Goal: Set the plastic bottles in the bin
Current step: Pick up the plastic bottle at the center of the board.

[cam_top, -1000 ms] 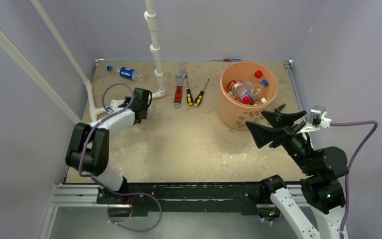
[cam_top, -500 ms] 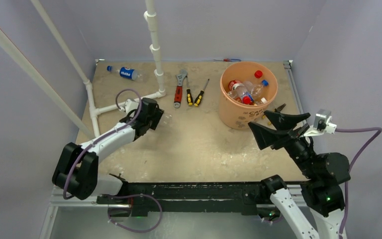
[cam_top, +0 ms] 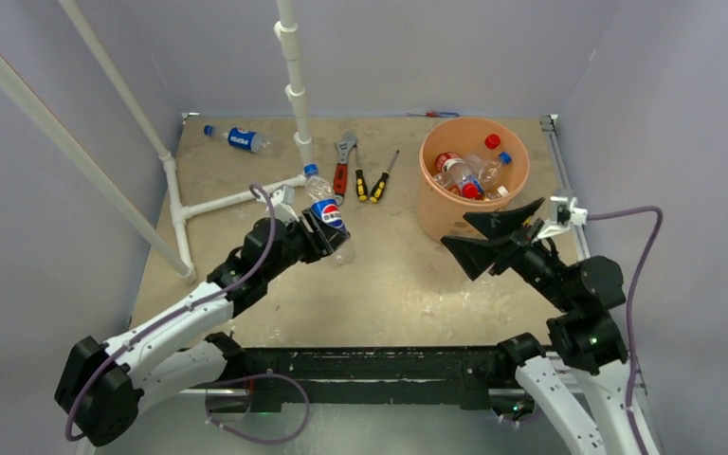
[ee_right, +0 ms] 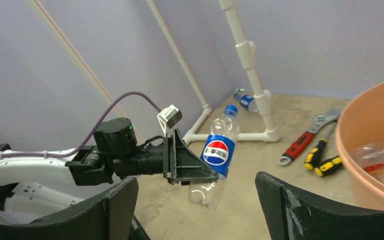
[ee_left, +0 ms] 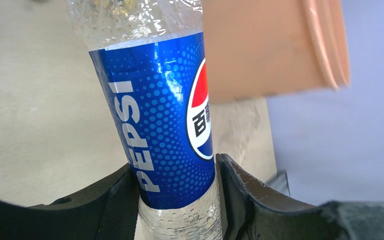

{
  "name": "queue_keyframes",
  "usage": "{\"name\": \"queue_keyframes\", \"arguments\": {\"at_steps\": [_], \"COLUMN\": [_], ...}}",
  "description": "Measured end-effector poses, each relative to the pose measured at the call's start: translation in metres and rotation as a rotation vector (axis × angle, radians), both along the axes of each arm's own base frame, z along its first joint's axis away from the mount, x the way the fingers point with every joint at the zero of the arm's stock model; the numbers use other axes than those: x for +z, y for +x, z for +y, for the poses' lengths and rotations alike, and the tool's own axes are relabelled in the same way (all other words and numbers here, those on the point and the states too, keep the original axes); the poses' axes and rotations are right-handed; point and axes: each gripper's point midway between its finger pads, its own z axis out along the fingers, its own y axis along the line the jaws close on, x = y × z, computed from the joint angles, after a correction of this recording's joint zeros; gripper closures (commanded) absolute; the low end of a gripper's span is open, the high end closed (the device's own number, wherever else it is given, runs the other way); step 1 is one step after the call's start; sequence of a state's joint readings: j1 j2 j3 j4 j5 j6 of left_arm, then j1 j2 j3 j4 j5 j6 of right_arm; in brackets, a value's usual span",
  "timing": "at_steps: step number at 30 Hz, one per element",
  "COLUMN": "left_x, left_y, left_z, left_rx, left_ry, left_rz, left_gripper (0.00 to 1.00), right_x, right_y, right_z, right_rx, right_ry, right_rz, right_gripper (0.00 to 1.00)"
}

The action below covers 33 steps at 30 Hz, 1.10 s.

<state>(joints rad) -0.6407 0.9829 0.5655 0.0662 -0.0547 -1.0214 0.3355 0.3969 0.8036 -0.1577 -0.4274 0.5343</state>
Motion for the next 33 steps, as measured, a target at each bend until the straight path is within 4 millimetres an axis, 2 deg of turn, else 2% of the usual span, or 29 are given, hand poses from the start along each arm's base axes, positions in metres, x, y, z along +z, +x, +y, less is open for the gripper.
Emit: {"name": "queue_keyframes", "arguments": {"at_steps": [6, 11, 13, 16, 18, 24, 33], "left_x": [0.031, 0.057, 0.061, 0.064, 0.066, 0.074, 0.067], "left_y": [-0.042, -0.086, -0.100, -0.118, -0.125, -0.139, -0.146], "left_z": [-0.026, -0.044, -0.049, -0.054, -0.054, -0.050, -0.054], "left_rx": [-0.277, -0.486, -0.554, -0.641, -0.673, -0.722, -0.763], "left_ry": [0.011, -0.048, -0.056, -0.051, -0.046, -0.037, -0.028], "left_rz": [-0.190, -0.350, -0.386, -0.433, -0.464, -0.559, -0.555], "left_gripper": [0.63, 0.63, 0.63, 0.62, 0.62, 0.61, 0.61], "right_x": [-0.022, -0.022, -0.022, -0.018, -0.017, -0.019, -0.010], "right_y": [0.013, 0.016, 0.019, 0.012, 0.016, 0.033, 0.052], "right_z": [0.031, 0.059, 0.070, 0.091, 0.097, 0.094, 0.110], "right_rx": [0.169, 0.306, 0.340, 0.406, 0.400, 0.308, 0.333], "right_ry": [0.020, 0.036, 0.030, 0.017, 0.011, 0.009, 0.045], "right_rz": [0.099, 0.139, 0.156, 0.165, 0.169, 0.162, 0.194], "right_gripper": [0.07, 0.02, 0.01, 0.01, 0.01, 0.01, 0.02]}}
